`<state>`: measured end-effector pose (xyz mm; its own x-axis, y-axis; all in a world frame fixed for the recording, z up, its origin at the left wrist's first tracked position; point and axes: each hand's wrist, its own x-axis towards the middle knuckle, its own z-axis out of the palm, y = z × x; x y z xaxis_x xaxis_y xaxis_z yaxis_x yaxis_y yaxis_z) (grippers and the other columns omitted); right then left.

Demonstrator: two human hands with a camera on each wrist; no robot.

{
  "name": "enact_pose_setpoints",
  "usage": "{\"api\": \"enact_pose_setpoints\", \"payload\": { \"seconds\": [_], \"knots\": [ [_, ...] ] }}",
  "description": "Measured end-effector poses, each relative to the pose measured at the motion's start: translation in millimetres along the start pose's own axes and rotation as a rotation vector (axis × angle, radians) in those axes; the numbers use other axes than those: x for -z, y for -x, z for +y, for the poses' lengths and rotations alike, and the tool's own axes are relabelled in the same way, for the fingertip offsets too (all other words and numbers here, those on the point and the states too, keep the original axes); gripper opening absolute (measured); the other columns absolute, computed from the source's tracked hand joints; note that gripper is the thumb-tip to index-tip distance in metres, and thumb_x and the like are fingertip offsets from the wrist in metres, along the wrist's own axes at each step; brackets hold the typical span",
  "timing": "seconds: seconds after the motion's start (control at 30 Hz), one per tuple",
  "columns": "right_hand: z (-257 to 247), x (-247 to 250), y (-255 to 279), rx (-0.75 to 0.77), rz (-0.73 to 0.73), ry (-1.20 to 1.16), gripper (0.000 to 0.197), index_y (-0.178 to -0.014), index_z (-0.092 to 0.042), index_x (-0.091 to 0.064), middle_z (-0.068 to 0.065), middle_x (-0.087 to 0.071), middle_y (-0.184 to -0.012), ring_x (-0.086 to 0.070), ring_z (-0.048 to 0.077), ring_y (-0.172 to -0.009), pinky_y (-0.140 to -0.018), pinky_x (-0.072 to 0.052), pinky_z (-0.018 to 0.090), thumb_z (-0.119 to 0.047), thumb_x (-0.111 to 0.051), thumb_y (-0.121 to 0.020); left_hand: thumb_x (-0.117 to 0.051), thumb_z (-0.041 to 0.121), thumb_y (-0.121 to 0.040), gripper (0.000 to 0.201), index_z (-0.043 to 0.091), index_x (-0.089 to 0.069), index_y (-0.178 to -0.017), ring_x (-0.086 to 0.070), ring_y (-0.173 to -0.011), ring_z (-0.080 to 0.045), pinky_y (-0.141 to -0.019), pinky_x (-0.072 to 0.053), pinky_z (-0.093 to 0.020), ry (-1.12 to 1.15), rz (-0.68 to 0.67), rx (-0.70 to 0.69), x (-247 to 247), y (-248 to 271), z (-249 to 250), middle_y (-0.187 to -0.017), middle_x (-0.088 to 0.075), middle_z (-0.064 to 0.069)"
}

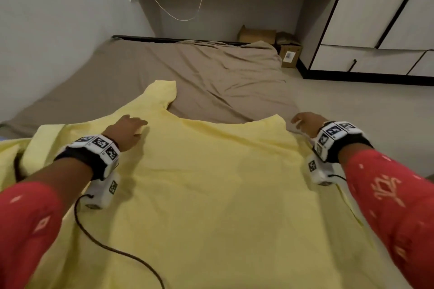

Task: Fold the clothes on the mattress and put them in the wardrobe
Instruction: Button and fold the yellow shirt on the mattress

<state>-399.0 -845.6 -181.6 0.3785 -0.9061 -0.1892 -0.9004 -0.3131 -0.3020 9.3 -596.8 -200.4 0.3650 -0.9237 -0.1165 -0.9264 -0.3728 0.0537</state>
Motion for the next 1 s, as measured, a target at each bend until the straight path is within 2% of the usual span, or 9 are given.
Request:
{"api": "enact_pose_setpoints", "payload": {
  "seconds": [0.17, 0.27, 0.37, 0.47, 0.53, 0.7, 0.73, 0.83, 1.0],
  "knots": [
    [10, 0, -20, 0.024, 0.048, -0.035, 0.042, -0.131, -0.012, -0.047, 0.018, -0.052, -0.129, -0.052, 0.032, -0.115, -0.092, -0.041, 0.034, -0.003, -0.049, -0.090, -0.050, 0.031, -0.094, 0.071, 0.024, -0.007, -0.150, -0.026, -0.137, -0.038, -0.111, -0.026, -0.041, -0.051, -0.214, 0.176, -23, -8, -6, -0.154, -0.012, -0.016],
    [5, -3, -34, 0.192, -0.086, -0.034, 0.062, -0.141, -0.020, -0.033, 0.009, -0.038, -0.144, -0.039, 0.026, -0.131, -0.104, -0.034, 0.034, -0.010, -0.060, -0.086, -0.054, 0.038, -0.091, 0.082, 0.026, 0.003, -0.149, -0.021, -0.141, -0.034, -0.112, -0.024, -0.039, -0.005, -0.281, 0.215, -34, -14, -13, -0.156, -0.004, -0.017],
    [-16, -8, -45, 0.193, -0.252, -0.210, 0.061, -0.141, -0.013, -0.033, 0.011, -0.044, -0.133, -0.042, 0.023, -0.124, -0.095, -0.036, 0.026, -0.002, -0.060, -0.086, -0.056, 0.039, -0.090, 0.087, 0.025, 0.006, -0.149, -0.015, -0.143, -0.029, -0.113, -0.021, -0.036, 0.020, -0.319, 0.221, -38, -23, -20, -0.156, -0.003, -0.015],
    [-20, -5, -50, 0.136, -0.270, -0.244, 0.012, -0.094, -0.005, -0.065, 0.014, -0.057, -0.086, -0.052, 0.024, -0.079, -0.075, -0.044, 0.030, -0.012, -0.066, -0.083, -0.059, 0.040, -0.088, 0.090, 0.024, 0.005, -0.149, -0.011, -0.144, -0.026, -0.114, -0.018, -0.034, 0.047, -0.316, 0.219, -39, -25, -27, -0.157, -0.006, -0.013],
    [-7, 9, -46, 0.049, -0.153, -0.456, 0.014, -0.075, -0.011, -0.060, 0.011, -0.057, -0.080, -0.051, 0.023, -0.069, -0.072, -0.044, 0.031, -0.020, -0.068, -0.081, -0.061, 0.039, -0.087, 0.091, 0.022, 0.003, -0.149, -0.008, -0.145, -0.024, -0.115, -0.015, -0.034, 0.077, -0.302, 0.220, -40, -26, -30, -0.157, -0.007, -0.012],
    [28, 28, -34, -0.022, -0.052, -0.919, 0.087, -0.081, -0.012, -0.065, 0.001, -0.071, -0.076, -0.066, 0.015, -0.068, -0.062, -0.053, 0.027, -0.066, -0.083, -0.016, -0.064, 0.036, -0.085, 0.090, 0.020, -0.002, -0.149, -0.011, -0.144, -0.022, -0.114, -0.015, -0.032, 0.097, -0.275, 0.220, -41, -28, -31, -0.156, -0.011, -0.010],
    [31, 25, -30, -0.048, -0.094, -0.904, 0.085, -0.083, -0.012, -0.064, 0.003, -0.070, -0.080, -0.065, 0.017, -0.071, -0.066, -0.053, 0.030, -0.069, -0.081, -0.023, -0.064, 0.035, -0.085, 0.091, 0.020, -0.003, -0.149, -0.013, -0.144, -0.023, -0.115, -0.016, -0.033, 0.103, -0.266, 0.224, -41, -29, -31, -0.156, -0.011, -0.010],
    [46, 5, -27, -0.136, -0.279, -0.896, 0.051, -0.090, -0.012, -0.059, 0.004, -0.061, -0.083, -0.058, 0.020, -0.074, -0.069, -0.048, 0.035, -0.061, -0.047, -0.083, -0.065, 0.033, -0.085, 0.089, 0.021, -0.004, -0.149, -0.014, -0.144, -0.024, -0.114, -0.015, -0.033, 0.113, -0.254, 0.234, -43, -28, -30, -0.156, -0.012, -0.011],
    [79, -13, -9, -0.201, -0.377, -1.049, 0.030, -0.085, -0.011, -0.057, 0.000, -0.064, -0.060, -0.056, 0.016, -0.055, -0.045, -0.049, 0.018, -0.018, -0.031, -0.099, -0.069, 0.030, -0.082, 0.090, 0.021, -0.010, -0.150, -0.021, -0.142, -0.025, -0.114, -0.019, -0.036, 0.139, -0.212, 0.214, -49, -34, -38, -0.154, -0.020, -0.011]
  ]
}}
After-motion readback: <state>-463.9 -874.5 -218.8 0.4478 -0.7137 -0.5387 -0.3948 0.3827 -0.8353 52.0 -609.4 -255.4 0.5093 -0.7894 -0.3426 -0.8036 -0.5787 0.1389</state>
